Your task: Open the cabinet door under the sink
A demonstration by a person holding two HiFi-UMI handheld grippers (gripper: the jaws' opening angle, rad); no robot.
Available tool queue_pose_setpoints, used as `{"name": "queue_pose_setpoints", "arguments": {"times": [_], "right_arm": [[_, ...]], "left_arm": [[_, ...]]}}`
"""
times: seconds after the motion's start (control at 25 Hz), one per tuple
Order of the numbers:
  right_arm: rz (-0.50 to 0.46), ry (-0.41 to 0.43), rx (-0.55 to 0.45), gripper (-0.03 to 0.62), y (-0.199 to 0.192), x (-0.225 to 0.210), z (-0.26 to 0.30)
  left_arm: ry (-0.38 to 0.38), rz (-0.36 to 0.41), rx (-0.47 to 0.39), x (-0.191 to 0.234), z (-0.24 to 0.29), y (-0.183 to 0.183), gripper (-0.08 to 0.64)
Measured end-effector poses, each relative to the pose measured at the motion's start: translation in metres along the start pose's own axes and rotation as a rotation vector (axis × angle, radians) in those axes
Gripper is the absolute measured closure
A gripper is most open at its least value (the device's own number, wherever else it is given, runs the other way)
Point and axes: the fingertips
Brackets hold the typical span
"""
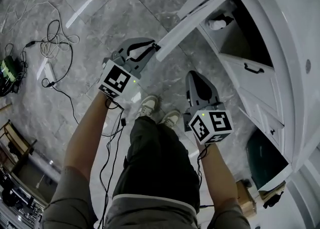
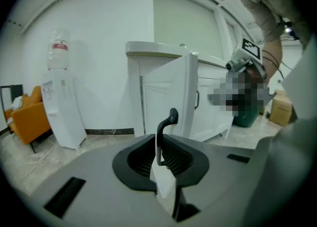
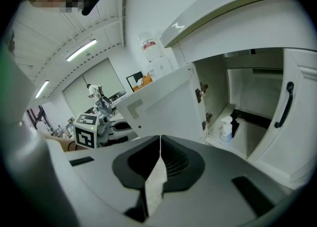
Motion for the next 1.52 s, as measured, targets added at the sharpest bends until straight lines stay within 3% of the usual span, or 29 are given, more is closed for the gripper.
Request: {"name": "queue_pose_setpoints", "arguments": {"times": [0.16,0.36,0.76,1.04,1.52], "right_arm": [[-0.004,0.004,0.006,0.563,0.004,0.006,0.006],[0.004,0.013,0.001,0.563,0.011,0.020,0.003],[-0.026,-0.023,-0.038,0.563,0.060,0.035,-0.037],[-0.019,-0.036,-0.127,0.563,0.108,0.049,-0.088],[-0.082,-0.070,-0.235,0.563,0.183,0.079,-0.195]], "left_arm": [[0.115,-0.106,-0.023,0.042,-0.025,-0.002,0.515],[0.114,-0.075,-0.020,0.042,-0.043,0.010,0.515],[0.133,-0.147,-0.067,0.042,-0.080,0.061,0.520],[0.175,-0.157,-0.112,0.033,-0.112,0.127,0.532],[0.142,-0.102,-0.146,-0.017,-0.148,0.264,0.538]]}}
Point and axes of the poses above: the fingertips, and each gripper's own axes: z forward along the fingers, x to its left, y out of its top, and after that the axes turned 3 degrees about x, right-handed
